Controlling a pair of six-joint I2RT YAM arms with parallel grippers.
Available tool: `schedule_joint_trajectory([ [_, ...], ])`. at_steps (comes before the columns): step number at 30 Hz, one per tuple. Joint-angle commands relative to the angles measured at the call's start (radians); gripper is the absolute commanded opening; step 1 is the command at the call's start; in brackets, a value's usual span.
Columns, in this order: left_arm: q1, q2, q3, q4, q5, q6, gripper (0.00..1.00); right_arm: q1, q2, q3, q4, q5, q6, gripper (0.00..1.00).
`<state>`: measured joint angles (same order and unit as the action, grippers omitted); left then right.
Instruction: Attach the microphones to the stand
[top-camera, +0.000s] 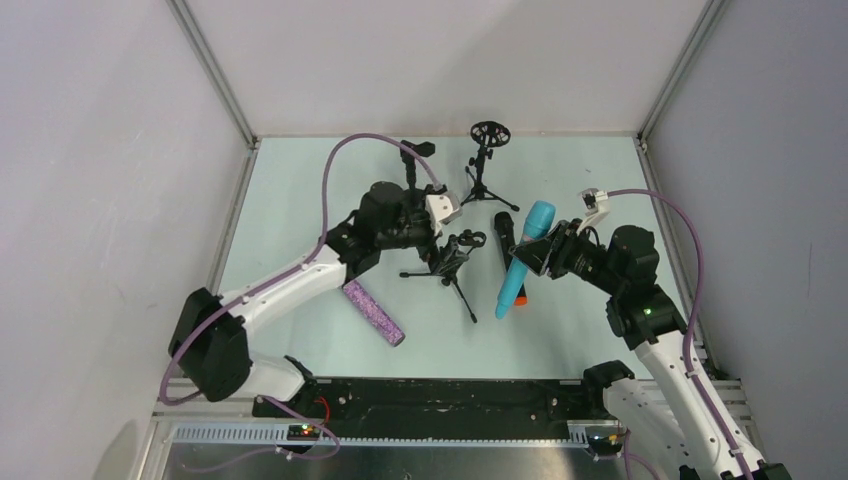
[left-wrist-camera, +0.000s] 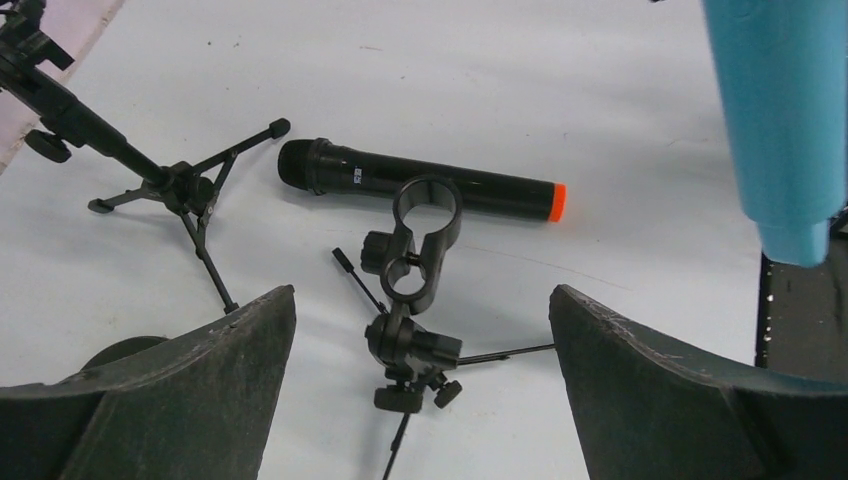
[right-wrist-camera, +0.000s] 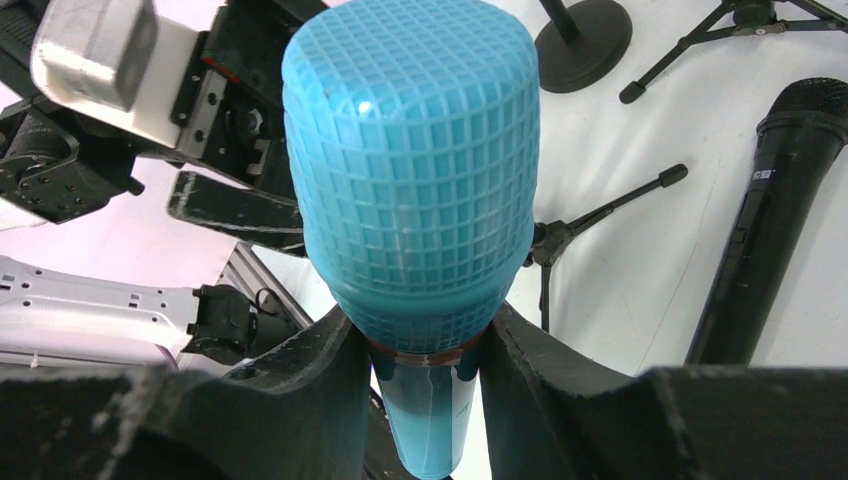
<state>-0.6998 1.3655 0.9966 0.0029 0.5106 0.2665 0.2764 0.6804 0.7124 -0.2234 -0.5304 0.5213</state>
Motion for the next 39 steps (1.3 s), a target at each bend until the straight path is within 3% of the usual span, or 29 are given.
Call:
schedule_joint_trajectory([
  [1, 0.007, 0.068, 0.084, -0.062, 0.026, 0.073, 0.99, -0.005, -0.009, 0.004, 0.023, 0.002, -0.018, 0.00],
  [12, 0.016, 0.187, 0.155, -0.106, 0.025, 0.133, 0.85, -0.008, -0.002, 0.004, 0.044, -0.015, -0.023, 0.00],
  [14, 0.019, 0.202, 0.162, -0.107, 0.040, 0.134, 0.74, -0.009, -0.001, 0.004, 0.049, -0.016, -0.024, 0.00],
  [16, 0.023, 0.216, 0.169, -0.109, 0.055, 0.129, 0.57, -0.011, -0.002, 0.004, 0.053, -0.016, -0.025, 0.00],
  [17, 0.024, 0.219, 0.171, -0.110, 0.057, 0.125, 0.42, -0.011, -0.003, 0.004, 0.054, -0.015, -0.026, 0.00],
  [18, 0.025, 0.221, 0.174, -0.111, 0.064, 0.115, 0.36, -0.013, -0.004, 0.004, 0.055, -0.015, -0.026, 0.00],
  [19, 0.026, 0.222, 0.175, -0.111, 0.068, 0.110, 0.22, -0.014, -0.007, 0.004, 0.055, -0.015, -0.026, 0.00],
  [22, 0.026, 0.216, 0.176, -0.111, 0.075, 0.097, 0.02, -0.017, -0.013, 0.004, 0.059, -0.014, -0.027, 0.00],
  [32, 0.016, 0.160, 0.164, -0.112, 0.048, -0.019, 0.00, -0.025, -0.023, 0.004, 0.073, -0.019, -0.025, 0.00],
  [39, -0.040, 0.078, 0.131, -0.112, -0.054, -0.065, 0.00, -0.026, -0.021, 0.004, 0.095, -0.025, -0.015, 0.00],
])
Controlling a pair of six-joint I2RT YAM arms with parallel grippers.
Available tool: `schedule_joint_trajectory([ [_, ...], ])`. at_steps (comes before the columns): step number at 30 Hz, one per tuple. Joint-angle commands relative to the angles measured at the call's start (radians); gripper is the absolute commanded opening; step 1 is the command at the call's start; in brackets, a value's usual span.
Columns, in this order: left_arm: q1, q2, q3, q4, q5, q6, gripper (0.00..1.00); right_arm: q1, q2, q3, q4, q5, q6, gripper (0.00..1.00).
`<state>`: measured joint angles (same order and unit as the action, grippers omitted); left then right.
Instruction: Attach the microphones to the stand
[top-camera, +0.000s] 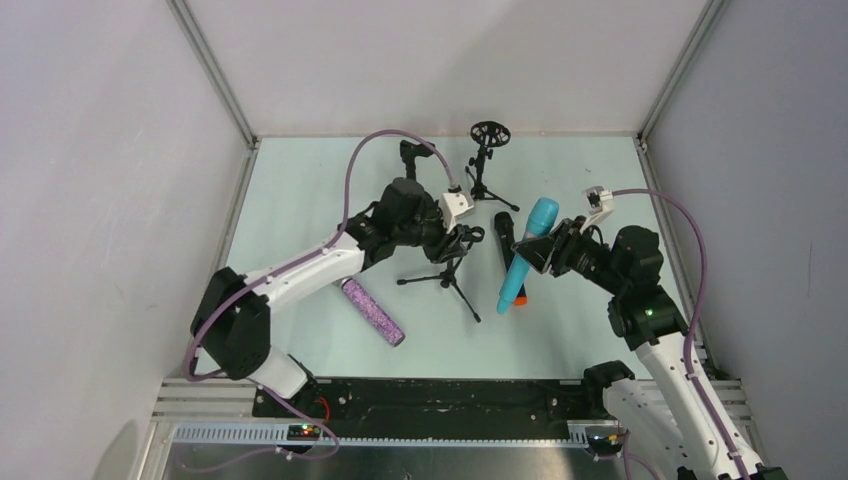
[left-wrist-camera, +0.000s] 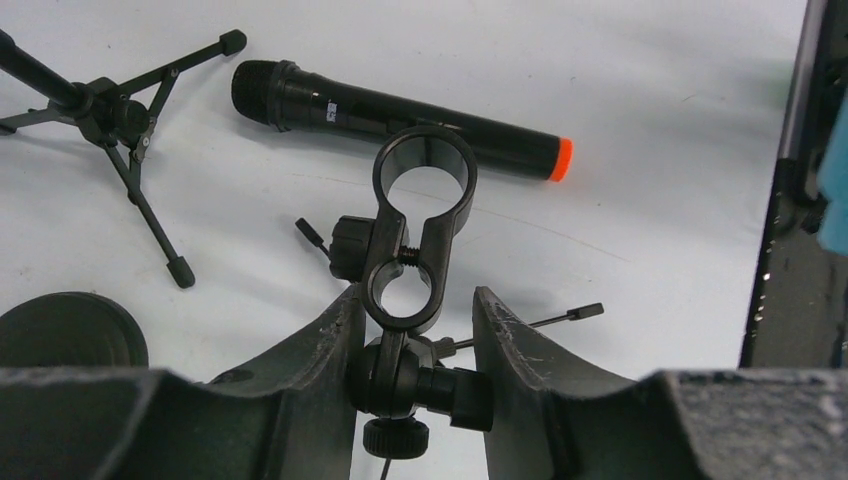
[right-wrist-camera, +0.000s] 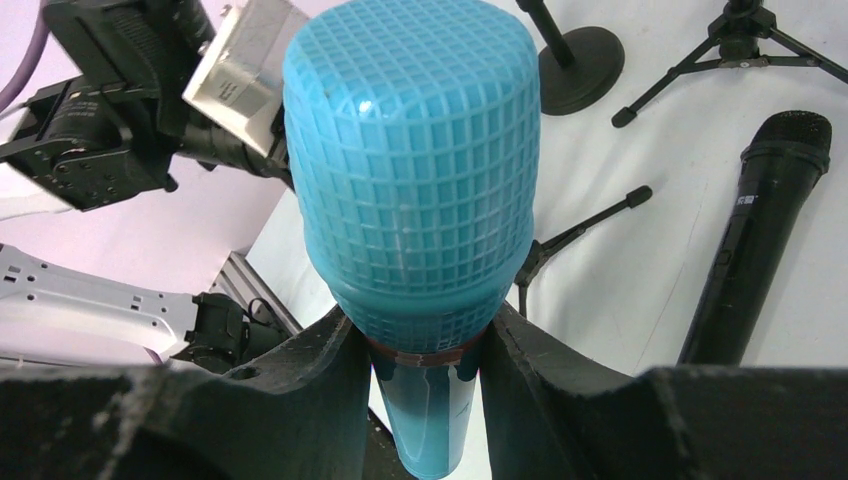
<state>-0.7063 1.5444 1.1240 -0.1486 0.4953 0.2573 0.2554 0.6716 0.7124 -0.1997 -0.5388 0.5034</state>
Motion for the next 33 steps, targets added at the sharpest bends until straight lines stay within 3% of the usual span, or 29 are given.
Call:
schedule_joint_trajectory([
  [1, -0.044, -0.108, 0.001, 0.040, -0.055, -0.063, 0.00, -0.005, -0.013, 0.004, 0.074, -0.017, 0.004, 0.00],
  [17, -0.237, -0.229, -0.119, 0.041, -0.258, -0.077, 0.00, -0.009, -0.055, 0.004, 0.043, 0.015, 0.003, 0.00],
  [33, -0.341, -0.199, -0.170, 0.078, -0.286, -0.070, 0.01, -0.010, -0.075, 0.004, -0.051, 0.076, -0.063, 0.00],
])
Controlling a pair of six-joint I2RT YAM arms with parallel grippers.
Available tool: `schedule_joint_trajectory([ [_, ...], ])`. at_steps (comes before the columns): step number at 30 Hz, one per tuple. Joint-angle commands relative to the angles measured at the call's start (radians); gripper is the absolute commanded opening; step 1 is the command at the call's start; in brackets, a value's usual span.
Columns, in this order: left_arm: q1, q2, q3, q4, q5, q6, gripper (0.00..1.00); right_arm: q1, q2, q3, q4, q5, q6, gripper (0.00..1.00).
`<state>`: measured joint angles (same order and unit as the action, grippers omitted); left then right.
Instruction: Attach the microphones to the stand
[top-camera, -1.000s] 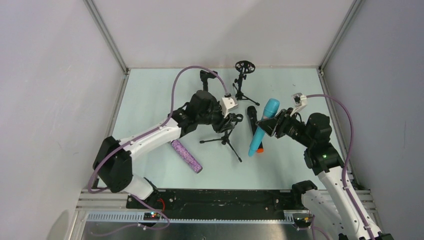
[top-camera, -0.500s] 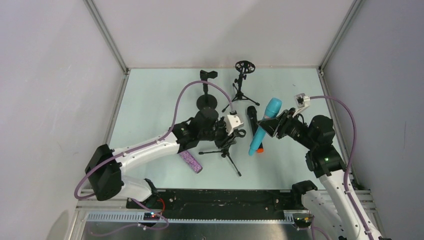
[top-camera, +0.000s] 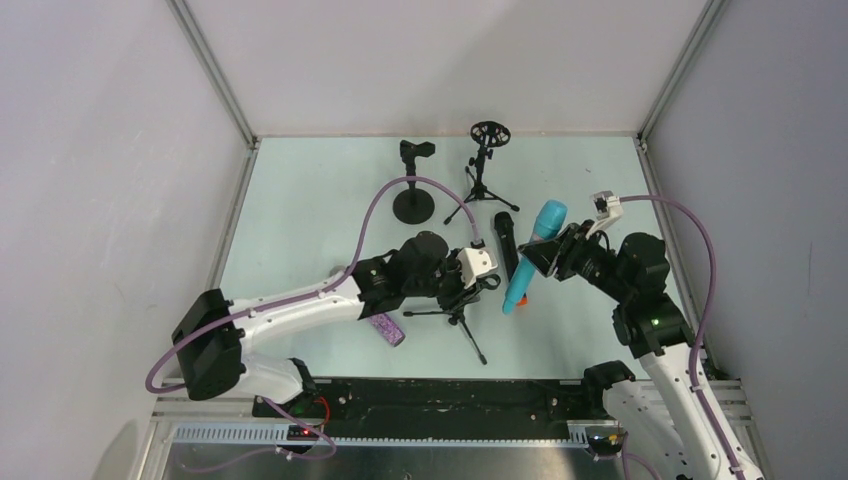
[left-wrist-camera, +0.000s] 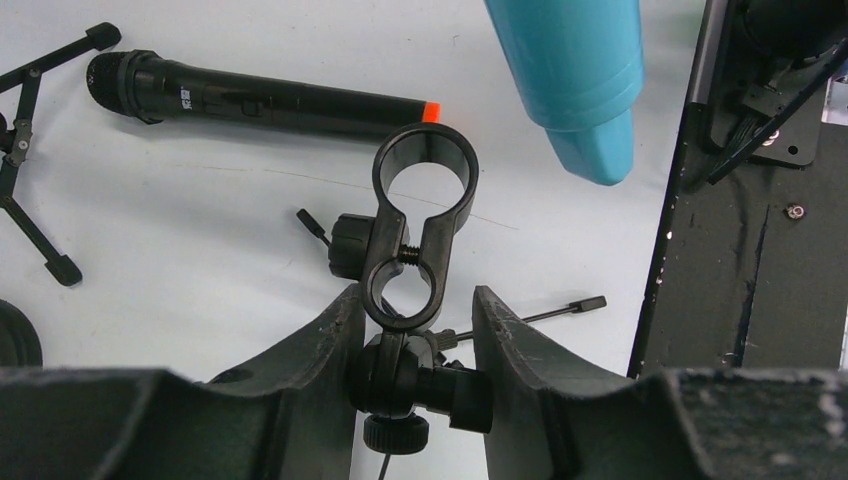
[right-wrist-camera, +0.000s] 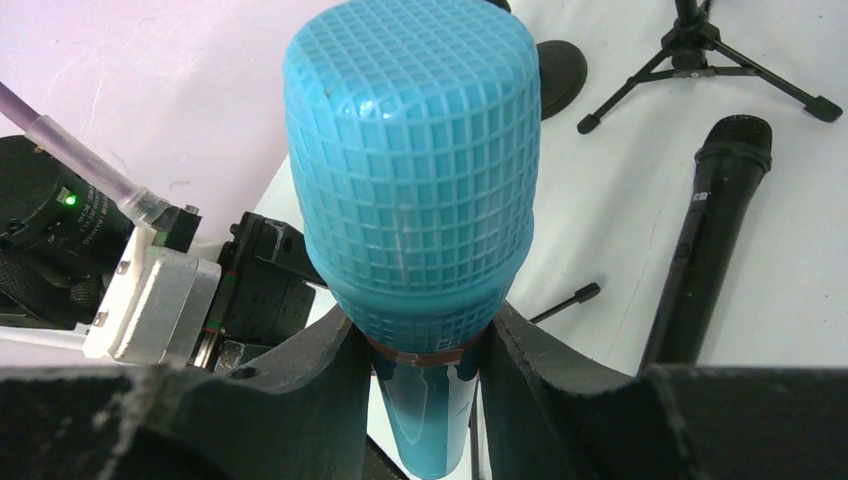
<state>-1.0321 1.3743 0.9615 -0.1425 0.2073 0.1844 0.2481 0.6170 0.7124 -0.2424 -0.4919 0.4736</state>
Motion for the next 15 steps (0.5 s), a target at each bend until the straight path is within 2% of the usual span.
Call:
schedule_joint_trajectory([
  [1, -0.015, -0.026, -0.011, 0.075, 0.002, 0.006, 0.02, -0.004, -0.022, 0.004, -0.011, 0.030, -0.035, 0.00],
  [3, -0.017, -0.022, -0.014, 0.076, 0.001, 0.009, 0.10, -0.004, -0.020, 0.004, -0.017, 0.034, -0.037, 0.00],
  [4, -0.017, -0.023, -0.014, 0.078, 0.001, 0.010, 0.20, -0.004, -0.020, 0.004, -0.019, 0.036, -0.038, 0.00],
  [5, -0.017, -0.025, -0.019, 0.080, 0.001, 0.011, 0.24, -0.003, -0.020, 0.004, -0.022, 0.035, -0.039, 0.00],
  [6, -0.017, -0.026, -0.022, 0.081, -0.001, 0.011, 0.35, -0.003, -0.020, 0.004, -0.024, 0.036, -0.039, 0.00],
  [7, -0.019, -0.030, -0.029, 0.086, -0.005, 0.011, 0.41, -0.003, -0.021, 0.004, -0.025, 0.037, -0.040, 0.00],
  [9, -0.021, -0.041, -0.044, 0.098, -0.026, 0.007, 0.69, -0.003, -0.020, 0.004, -0.028, 0.038, -0.041, 0.00],
  [10, -0.024, -0.052, -0.051, 0.109, -0.047, 0.008, 0.75, -0.003, -0.019, 0.004, -0.029, 0.038, -0.042, 0.00],
  [11, -0.026, -0.058, -0.066, 0.116, -0.058, 0.009, 0.85, -0.003, -0.019, 0.004, -0.030, 0.037, -0.042, 0.00],
  [13, -0.034, -0.080, -0.087, 0.133, -0.099, 0.017, 0.97, -0.003, -0.019, 0.004, -0.029, 0.036, -0.043, 0.00],
  [15, -0.035, -0.098, -0.101, 0.136, -0.119, 0.019, 0.99, -0.003, -0.019, 0.004, -0.031, 0.035, -0.043, 0.00],
])
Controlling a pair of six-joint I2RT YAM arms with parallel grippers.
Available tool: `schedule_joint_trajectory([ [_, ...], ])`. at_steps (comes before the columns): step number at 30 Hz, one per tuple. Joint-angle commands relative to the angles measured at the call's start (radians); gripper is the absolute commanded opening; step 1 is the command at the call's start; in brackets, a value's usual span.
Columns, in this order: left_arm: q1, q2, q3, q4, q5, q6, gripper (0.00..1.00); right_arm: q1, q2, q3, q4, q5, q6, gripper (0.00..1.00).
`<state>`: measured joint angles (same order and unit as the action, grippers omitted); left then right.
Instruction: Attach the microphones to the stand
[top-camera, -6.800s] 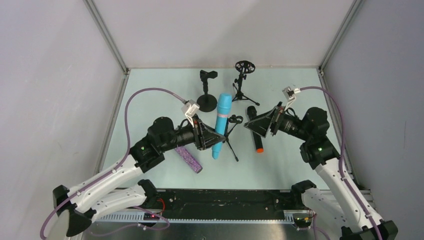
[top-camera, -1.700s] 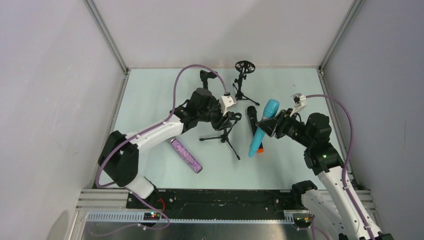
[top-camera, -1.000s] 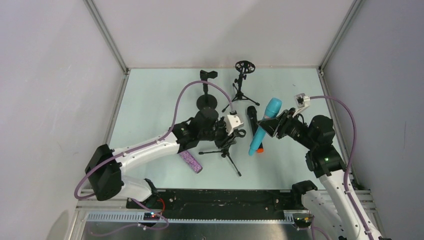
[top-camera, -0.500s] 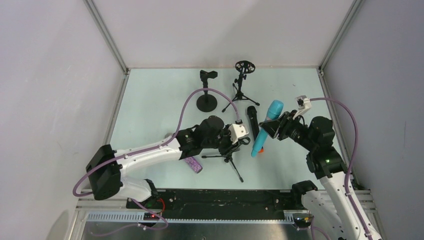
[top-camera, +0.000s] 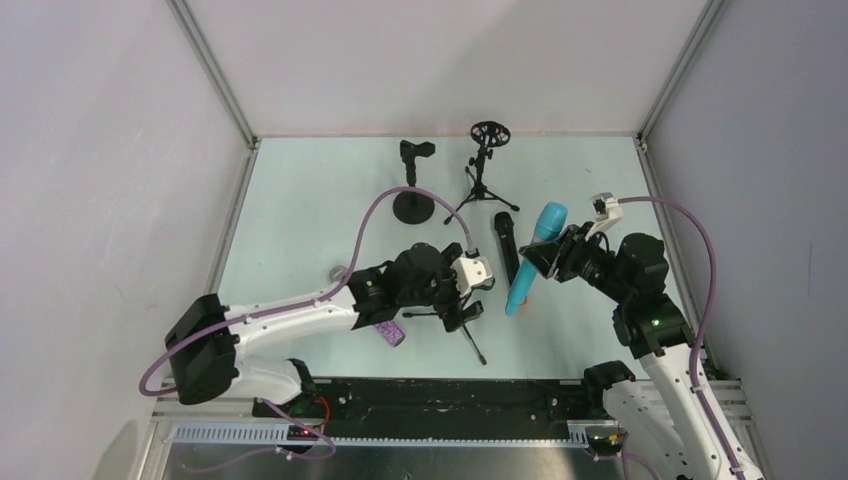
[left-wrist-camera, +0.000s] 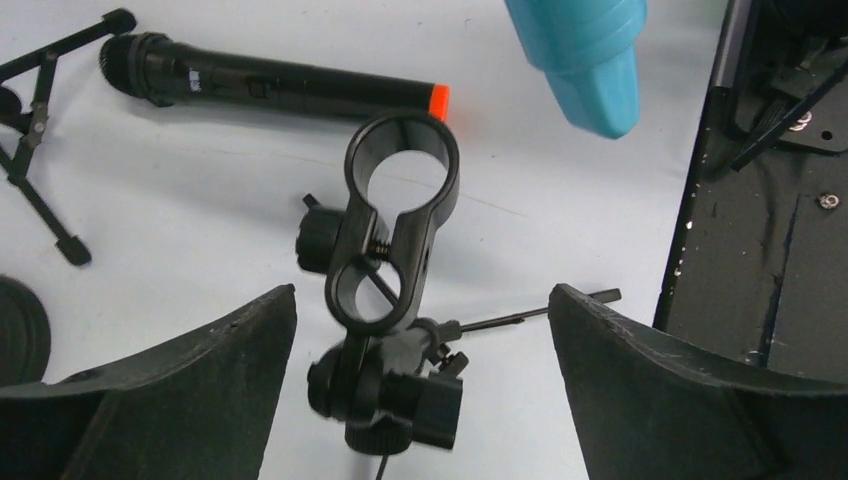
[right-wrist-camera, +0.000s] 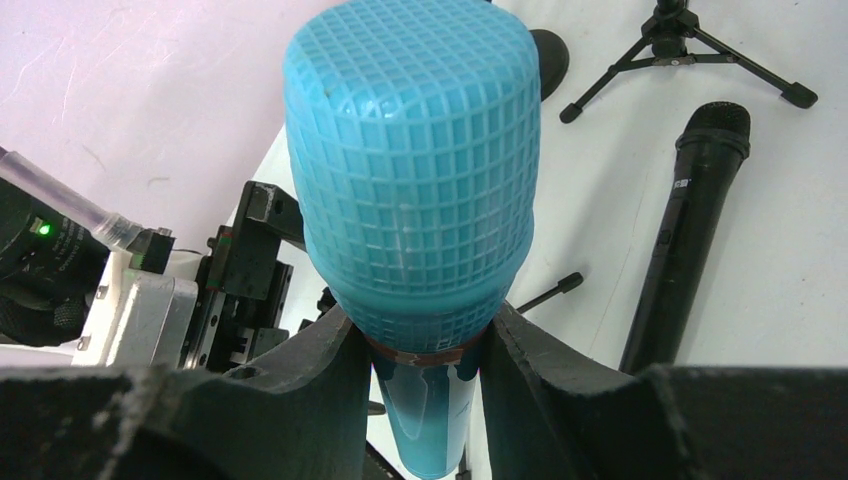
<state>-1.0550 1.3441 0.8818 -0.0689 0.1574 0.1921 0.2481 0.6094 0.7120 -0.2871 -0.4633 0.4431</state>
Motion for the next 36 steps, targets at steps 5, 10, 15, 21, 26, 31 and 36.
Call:
schedule_joint_trajectory([
  [5, -0.013, -0.105, -0.022, 0.102, -0.081, 0.016, 1.00, -0.003, -0.010, 0.004, 0.011, 0.007, -0.015, 0.00],
  [10, -0.013, -0.134, 0.005, 0.126, -0.065, 0.016, 1.00, -0.003, -0.008, 0.004, 0.004, 0.006, -0.016, 0.00],
  [15, -0.012, -0.158, 0.063, 0.147, -0.050, -0.007, 1.00, -0.004, -0.004, 0.004, -0.002, 0.005, -0.019, 0.00],
  [21, -0.005, -0.190, 0.106, 0.200, -0.051, -0.069, 1.00, -0.004, 0.003, 0.004, 0.003, -0.002, -0.015, 0.00],
  [26, 0.072, -0.195, 0.124, 0.234, -0.048, -0.309, 1.00, -0.003, 0.005, 0.005, 0.003, -0.009, -0.014, 0.00],
  [31, 0.216, -0.200, 0.097, 0.257, -0.023, -0.570, 1.00, -0.003, 0.001, 0.004, -0.003, -0.005, -0.016, 0.00],
  [36, 0.339, -0.228, 0.027, 0.257, -0.046, -0.700, 1.00, -0.003, 0.001, 0.004, -0.004, -0.005, -0.017, 0.00],
])
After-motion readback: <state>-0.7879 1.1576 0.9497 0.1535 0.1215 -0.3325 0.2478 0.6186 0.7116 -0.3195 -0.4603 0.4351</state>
